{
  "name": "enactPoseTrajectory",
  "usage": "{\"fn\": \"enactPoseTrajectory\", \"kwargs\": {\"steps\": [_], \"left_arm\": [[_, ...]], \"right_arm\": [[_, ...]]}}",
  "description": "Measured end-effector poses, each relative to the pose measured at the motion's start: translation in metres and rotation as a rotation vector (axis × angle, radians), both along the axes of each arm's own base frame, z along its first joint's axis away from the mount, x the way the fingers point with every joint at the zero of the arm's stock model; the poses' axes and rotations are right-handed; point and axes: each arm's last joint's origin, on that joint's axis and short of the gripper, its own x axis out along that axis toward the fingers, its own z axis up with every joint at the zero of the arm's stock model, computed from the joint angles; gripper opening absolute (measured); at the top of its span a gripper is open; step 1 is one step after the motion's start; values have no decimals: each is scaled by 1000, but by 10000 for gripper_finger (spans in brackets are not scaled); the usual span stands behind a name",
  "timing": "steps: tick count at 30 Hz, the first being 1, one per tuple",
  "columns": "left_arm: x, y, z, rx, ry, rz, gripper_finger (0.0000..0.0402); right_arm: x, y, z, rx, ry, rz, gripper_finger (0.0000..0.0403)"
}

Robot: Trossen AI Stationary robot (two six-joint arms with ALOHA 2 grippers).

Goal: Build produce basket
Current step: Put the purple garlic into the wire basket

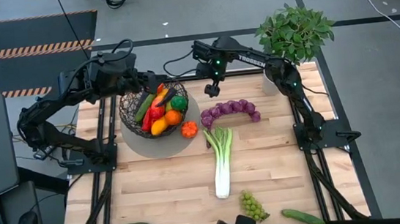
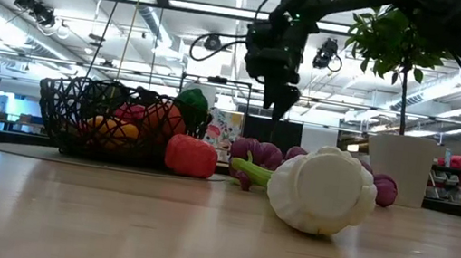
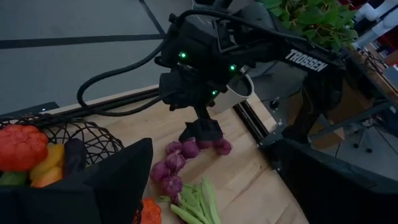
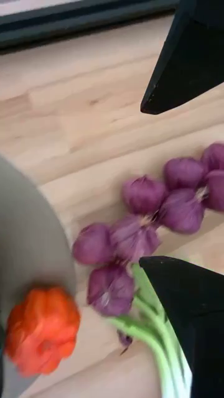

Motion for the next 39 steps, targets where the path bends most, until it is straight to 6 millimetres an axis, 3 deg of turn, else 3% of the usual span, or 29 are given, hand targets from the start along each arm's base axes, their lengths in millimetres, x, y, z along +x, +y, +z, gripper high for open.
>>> {"fn": "enactPoseTrajectory", "kwargs": {"steps": [3, 18, 31, 39], "left_arm": [[0, 0, 0, 8, 5, -4, 357], [0, 0, 0, 32, 21, -23, 357], [2, -7, 0, 76, 50, -91, 357], [3, -12, -1, 86, 63, -122, 357]], "right_arm": [[-2, 2, -2, 3, 36, 23, 394], [14, 48, -3, -51, 150, 193, 362], [18, 52, -4, -115, 153, 249, 355], [8, 56, -48, -14, 327, 238, 355]]}}
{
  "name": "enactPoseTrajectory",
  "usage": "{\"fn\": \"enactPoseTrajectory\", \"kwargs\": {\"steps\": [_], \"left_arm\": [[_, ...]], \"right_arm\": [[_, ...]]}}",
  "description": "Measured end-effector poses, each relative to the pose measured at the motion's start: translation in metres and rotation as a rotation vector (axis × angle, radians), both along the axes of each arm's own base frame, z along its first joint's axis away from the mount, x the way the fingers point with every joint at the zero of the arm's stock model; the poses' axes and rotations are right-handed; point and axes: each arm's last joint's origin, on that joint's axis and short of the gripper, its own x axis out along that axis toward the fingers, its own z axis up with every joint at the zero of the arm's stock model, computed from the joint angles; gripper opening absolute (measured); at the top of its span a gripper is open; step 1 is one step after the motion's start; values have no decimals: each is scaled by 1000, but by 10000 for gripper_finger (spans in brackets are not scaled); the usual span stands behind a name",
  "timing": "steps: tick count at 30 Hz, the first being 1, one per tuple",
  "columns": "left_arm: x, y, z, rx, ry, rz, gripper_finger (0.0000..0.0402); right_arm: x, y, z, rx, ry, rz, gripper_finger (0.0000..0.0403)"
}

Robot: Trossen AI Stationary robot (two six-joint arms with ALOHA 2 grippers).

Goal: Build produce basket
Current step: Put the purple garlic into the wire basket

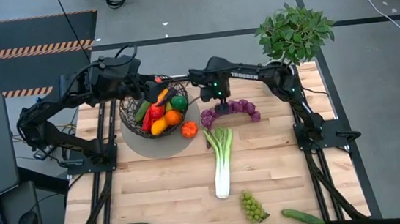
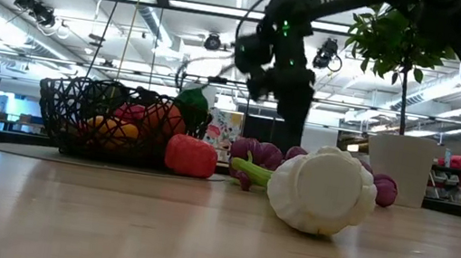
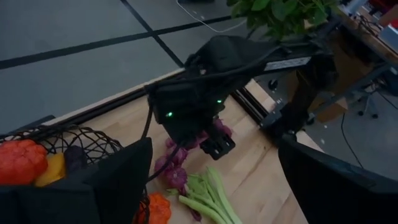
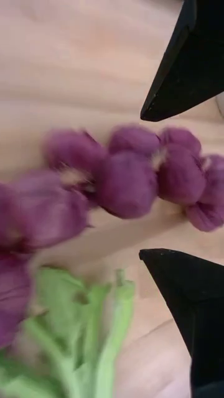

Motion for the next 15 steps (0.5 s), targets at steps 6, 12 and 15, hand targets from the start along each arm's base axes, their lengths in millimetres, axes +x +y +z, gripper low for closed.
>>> {"fn": "enactPoseTrajectory", "kwargs": {"steps": [6, 12, 15], "left_arm": [[1, -5, 0, -2, 4, -24, 357], [1, -5, -1, -27, -6, -9, 357], [1, -5, -1, -29, -7, -7, 357]], "right_arm": [[-7, 5, -22, 89, 66, -45, 354], [-15, 6, -25, 71, 36, -49, 354], [-22, 2, -26, 30, -13, -69, 354]]}}
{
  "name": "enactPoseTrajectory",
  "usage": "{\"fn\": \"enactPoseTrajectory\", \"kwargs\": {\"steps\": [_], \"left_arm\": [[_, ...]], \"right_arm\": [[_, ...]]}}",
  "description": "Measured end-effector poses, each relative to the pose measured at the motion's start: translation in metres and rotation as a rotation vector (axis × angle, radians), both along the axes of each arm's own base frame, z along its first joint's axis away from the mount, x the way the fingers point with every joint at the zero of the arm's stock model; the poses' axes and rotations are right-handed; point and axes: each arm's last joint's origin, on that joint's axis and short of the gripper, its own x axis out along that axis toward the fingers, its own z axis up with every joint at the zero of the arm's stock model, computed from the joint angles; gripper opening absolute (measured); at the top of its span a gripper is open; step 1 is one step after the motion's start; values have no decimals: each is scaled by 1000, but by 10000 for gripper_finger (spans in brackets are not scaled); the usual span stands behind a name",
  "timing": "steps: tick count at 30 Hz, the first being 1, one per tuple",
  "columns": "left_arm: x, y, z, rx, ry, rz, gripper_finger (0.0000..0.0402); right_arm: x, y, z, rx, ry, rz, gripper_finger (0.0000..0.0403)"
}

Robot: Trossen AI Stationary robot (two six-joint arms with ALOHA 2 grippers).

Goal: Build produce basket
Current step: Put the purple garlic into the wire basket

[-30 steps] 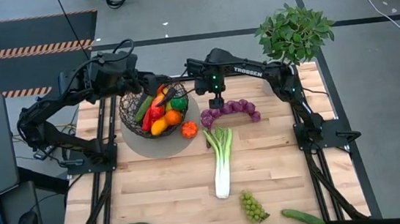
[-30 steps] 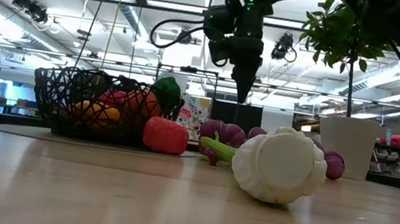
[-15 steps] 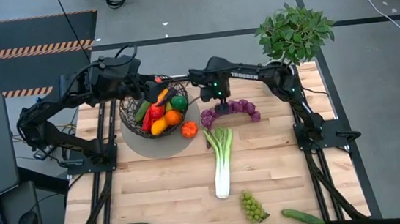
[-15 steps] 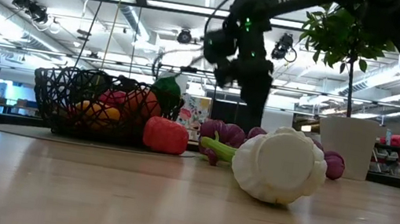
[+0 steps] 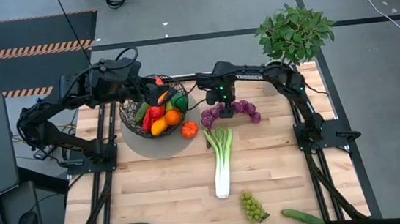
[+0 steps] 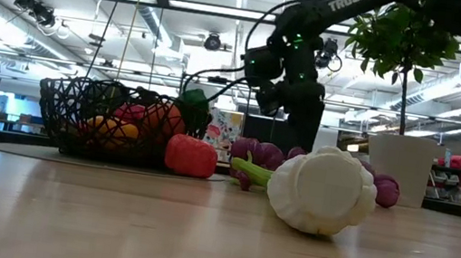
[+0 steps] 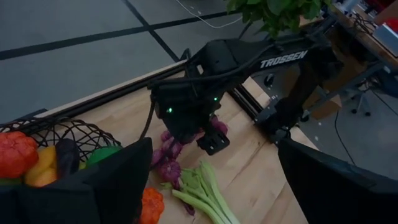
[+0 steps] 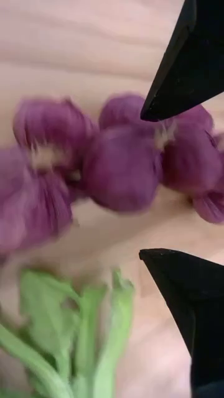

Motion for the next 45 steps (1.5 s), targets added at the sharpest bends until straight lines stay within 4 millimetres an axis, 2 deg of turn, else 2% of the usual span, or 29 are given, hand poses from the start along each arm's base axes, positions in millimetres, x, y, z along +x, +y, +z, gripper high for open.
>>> {"fn": "enactPoseTrajectory", "kwargs": {"steps": [8, 14, 21, 31, 36, 45], "left_arm": [[0, 0, 0, -12, -6, 7, 357], [0, 0, 0, -20, -11, 13, 357], [0, 0, 0, -38, -21, 24, 357], [0, 0, 0, -54, -30, 35, 357], [0, 0, 0, -55, -30, 34, 357], [0, 0, 0, -54, -30, 35, 357]], "right_arm": [[-22, 3, -18, -52, -95, 10, 354], [-30, 8, -35, -72, -139, 6, 354], [-29, 8, -44, -82, -174, 6, 354], [-28, 7, -43, -102, -178, 5, 343], [-31, 9, -30, -114, -203, 7, 298], [-35, 4, -19, -104, -247, -4, 164]]}}
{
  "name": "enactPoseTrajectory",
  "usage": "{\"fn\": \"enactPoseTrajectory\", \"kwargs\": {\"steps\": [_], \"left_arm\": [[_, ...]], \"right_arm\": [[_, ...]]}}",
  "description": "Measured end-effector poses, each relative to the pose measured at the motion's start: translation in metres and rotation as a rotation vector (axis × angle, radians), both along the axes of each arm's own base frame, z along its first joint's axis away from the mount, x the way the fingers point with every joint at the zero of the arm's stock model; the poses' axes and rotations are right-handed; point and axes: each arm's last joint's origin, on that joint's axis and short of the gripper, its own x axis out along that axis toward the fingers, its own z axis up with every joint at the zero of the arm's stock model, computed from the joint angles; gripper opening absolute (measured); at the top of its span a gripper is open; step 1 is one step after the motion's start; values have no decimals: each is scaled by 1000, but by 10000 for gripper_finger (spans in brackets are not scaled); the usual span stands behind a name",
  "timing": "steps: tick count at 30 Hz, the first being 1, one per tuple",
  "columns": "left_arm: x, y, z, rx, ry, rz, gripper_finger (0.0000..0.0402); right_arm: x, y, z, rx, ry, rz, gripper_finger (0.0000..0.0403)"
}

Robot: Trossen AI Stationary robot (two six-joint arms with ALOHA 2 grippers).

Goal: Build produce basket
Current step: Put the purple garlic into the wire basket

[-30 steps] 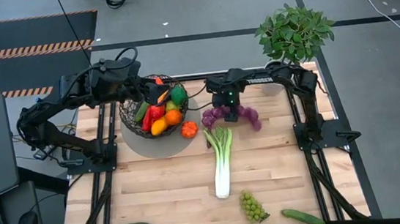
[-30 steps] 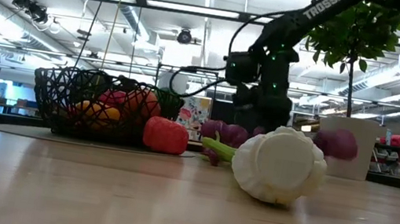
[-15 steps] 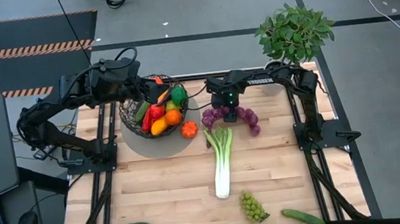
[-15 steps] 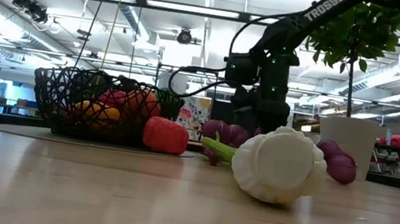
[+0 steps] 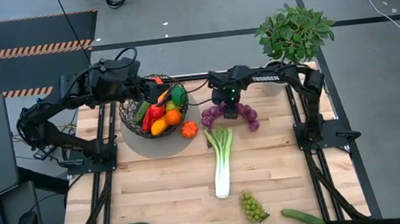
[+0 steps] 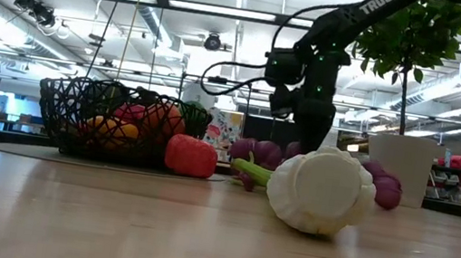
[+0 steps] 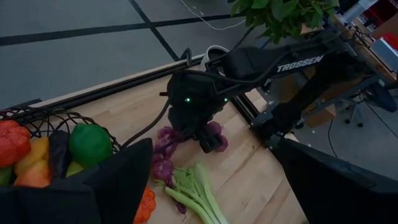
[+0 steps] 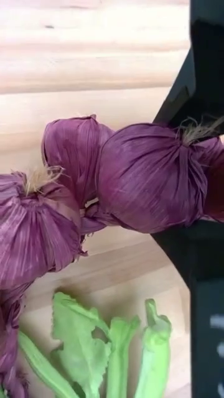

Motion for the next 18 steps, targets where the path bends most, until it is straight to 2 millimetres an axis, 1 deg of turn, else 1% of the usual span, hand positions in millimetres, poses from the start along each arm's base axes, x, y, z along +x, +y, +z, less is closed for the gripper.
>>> {"fn": "enactPoseTrajectory", "kwargs": {"steps": [2, 5, 8, 13, 18], "left_arm": [[0, 0, 0, 0, 0, 0, 357], [0, 0, 0, 0, 0, 0, 357], [0, 0, 0, 0, -1, 0, 357], [0, 0, 0, 0, 0, 0, 357], [0, 0, 0, 1, 0, -1, 357]], "right_arm": [[-3, 0, 4, 5, 0, -6, 156], [-8, 0, 16, -4, -17, -14, 156], [-15, 1, 32, -23, -55, -24, 169], [-29, 6, 73, -69, -163, -90, 176], [-36, 13, 117, -119, -332, -123, 175]]}}
